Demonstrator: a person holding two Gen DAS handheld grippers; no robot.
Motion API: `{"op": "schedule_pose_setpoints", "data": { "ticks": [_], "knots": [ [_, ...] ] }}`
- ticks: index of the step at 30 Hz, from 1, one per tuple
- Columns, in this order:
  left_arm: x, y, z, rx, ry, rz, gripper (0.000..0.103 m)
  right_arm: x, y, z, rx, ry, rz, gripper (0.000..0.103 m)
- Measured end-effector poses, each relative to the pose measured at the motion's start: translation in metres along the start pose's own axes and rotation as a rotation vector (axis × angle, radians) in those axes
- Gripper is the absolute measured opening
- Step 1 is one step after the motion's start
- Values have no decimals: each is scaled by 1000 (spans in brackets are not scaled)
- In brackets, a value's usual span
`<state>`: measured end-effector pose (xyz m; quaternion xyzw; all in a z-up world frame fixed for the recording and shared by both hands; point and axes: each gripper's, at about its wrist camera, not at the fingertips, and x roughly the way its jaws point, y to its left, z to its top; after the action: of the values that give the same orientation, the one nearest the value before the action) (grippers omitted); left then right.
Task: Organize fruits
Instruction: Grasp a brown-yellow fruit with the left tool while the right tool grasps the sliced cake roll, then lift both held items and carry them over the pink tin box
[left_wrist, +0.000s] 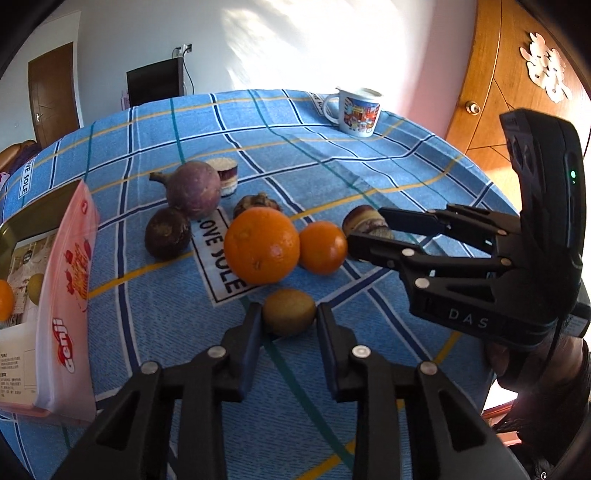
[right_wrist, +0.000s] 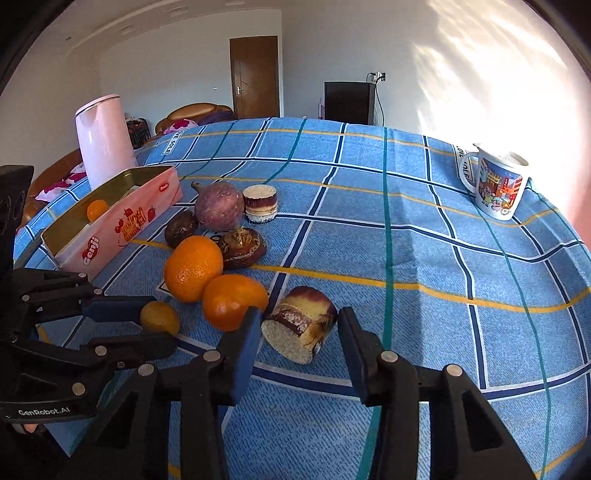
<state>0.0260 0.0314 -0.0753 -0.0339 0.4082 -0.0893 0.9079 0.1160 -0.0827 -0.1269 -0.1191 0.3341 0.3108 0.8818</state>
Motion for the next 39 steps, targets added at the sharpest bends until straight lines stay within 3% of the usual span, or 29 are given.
{"op": "schedule_pose_setpoints", "data": {
  "ticks": [5, 13, 39],
  "knots": [
    [-9, 3, -1, -17, -53, -2, 31, -5, -2, -1, 13, -28, 12, 45],
    [-27, 8, -3, -31, -177, 74, 31, -20, -2, -3, 13, -127, 28, 45],
    [-45, 15, -6, -65, -314, 137, 31, -47, 4, -13, -10, -304, 31, 45]
  ]
}}
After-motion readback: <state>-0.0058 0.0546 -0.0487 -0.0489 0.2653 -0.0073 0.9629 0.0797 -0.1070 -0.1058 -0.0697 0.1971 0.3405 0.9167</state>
